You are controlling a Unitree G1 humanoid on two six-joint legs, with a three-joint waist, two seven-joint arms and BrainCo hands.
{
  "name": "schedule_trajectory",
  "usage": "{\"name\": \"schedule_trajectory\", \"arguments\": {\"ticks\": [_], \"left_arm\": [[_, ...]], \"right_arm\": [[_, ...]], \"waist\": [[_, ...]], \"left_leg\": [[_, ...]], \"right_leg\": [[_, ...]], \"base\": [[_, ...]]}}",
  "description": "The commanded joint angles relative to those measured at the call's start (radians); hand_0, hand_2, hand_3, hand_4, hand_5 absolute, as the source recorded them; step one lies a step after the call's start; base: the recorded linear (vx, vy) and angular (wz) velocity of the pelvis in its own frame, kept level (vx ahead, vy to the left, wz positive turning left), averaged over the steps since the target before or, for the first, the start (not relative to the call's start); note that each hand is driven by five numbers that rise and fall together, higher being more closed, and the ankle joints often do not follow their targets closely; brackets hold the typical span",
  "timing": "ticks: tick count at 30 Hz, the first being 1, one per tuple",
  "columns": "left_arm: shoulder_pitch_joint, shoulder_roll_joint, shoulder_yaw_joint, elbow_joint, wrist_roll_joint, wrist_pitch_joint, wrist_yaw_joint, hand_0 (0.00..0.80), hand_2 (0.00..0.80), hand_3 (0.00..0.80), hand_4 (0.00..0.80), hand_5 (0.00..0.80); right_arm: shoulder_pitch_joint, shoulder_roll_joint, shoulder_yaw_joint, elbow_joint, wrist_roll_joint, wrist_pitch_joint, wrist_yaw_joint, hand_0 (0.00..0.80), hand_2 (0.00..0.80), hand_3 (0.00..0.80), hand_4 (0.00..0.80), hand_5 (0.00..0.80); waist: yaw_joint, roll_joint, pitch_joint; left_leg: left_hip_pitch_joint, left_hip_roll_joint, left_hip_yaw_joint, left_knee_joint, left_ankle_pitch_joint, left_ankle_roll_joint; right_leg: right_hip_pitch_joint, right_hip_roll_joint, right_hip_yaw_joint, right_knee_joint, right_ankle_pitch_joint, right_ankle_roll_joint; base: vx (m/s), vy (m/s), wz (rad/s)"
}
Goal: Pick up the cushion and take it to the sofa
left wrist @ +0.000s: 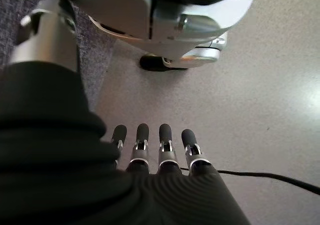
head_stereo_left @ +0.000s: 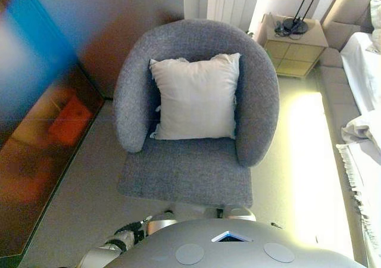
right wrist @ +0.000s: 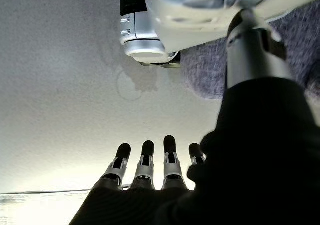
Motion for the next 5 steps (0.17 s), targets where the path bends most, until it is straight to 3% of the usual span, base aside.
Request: {"name": "schedule_trajectory", "arguments": {"ticks": [1,5], "left_arm": [[-0.059,-0.035,0.002,0.038,-0.052,0.027,0.01,0.0,0.0,0.0,0.0,0.0],[-0.059,-0.035,-0.003,0.031,-0.066,0.03,0.014,0.0,0.0,0.0,0.0,0.0]], "right_arm": [[-0.08,-0.003,0.046,0.021,-0.029,-0.005,-0.022,0.0,0.0,0.0,0.0,0.0],[-0.078,-0.001,0.056,0.019,-0.043,-0.013,-0.02,0.0,0.0,0.0,0.0,0.0]], "waist": [[-0.023,-0.025,0.051],[-0.02,-0.027,0.054]], "left_leg": [[0.015,-0.045,-0.043,0.065,-0.137,0.038],[0.012,-0.048,-0.048,0.071,-0.141,0.043]], "right_leg": [[0.043,-0.034,0.002,0.005,-0.07,0.062],[0.044,-0.033,0.005,0.005,-0.071,0.061]], "base": [[0.009,0.02,-0.05],[0.0,0.013,-0.03]]}}
